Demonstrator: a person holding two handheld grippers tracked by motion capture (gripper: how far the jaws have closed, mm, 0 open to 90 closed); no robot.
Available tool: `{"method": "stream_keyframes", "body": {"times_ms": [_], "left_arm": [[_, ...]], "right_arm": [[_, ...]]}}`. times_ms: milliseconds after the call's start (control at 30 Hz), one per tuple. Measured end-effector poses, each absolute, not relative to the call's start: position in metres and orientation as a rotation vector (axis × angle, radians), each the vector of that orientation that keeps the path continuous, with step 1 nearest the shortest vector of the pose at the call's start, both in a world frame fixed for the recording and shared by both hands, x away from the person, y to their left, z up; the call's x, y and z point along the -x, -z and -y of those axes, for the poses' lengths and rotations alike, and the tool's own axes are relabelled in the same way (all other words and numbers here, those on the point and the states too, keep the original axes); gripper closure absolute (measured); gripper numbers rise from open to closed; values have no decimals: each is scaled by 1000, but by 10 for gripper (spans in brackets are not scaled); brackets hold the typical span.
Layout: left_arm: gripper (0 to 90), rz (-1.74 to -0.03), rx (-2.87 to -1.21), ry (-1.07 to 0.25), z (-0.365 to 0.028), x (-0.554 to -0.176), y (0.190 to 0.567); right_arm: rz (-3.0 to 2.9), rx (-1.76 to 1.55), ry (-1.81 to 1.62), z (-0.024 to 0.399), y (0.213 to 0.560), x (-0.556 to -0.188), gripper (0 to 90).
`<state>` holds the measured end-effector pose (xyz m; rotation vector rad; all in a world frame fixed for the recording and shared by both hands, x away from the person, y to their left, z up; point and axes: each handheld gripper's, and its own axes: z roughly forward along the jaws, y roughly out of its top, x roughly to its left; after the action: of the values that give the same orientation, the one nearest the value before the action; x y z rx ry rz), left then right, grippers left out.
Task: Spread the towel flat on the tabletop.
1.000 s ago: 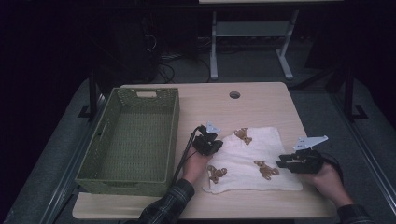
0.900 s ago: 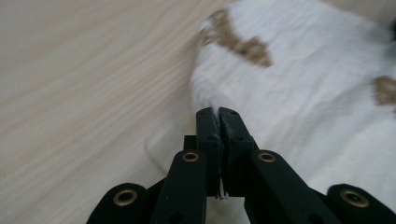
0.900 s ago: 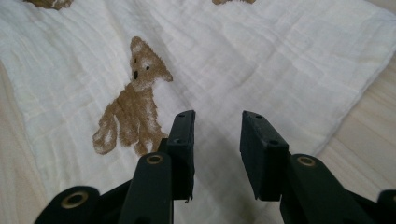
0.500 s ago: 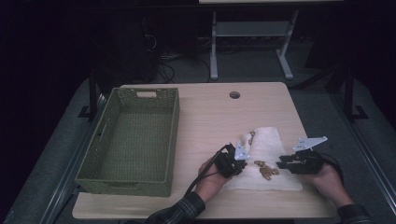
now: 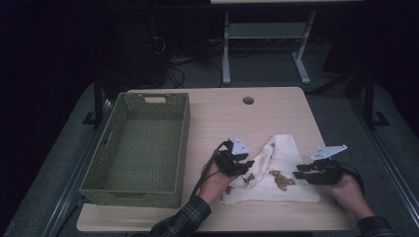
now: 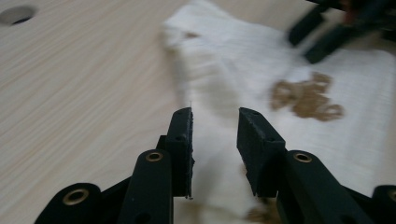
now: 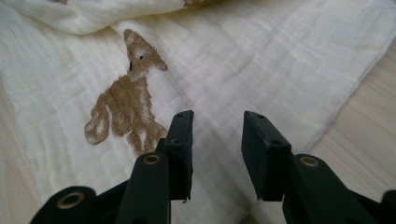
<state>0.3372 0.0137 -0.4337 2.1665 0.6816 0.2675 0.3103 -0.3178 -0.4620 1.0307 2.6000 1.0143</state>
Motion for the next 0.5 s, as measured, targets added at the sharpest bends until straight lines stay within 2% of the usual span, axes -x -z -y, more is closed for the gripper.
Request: {"method": "stream_keyframes", "body": {"times_ms": [400,500], "left_arm": [[605,-770,-2167,-148,-23,-343,451],[636,-765,-2191,-132,-23,-343,454]], "right_arm": [[-2603,-1015,-998,317,463,-311,628],[-2604,-1018,-996,318,463,-310,627]]}}
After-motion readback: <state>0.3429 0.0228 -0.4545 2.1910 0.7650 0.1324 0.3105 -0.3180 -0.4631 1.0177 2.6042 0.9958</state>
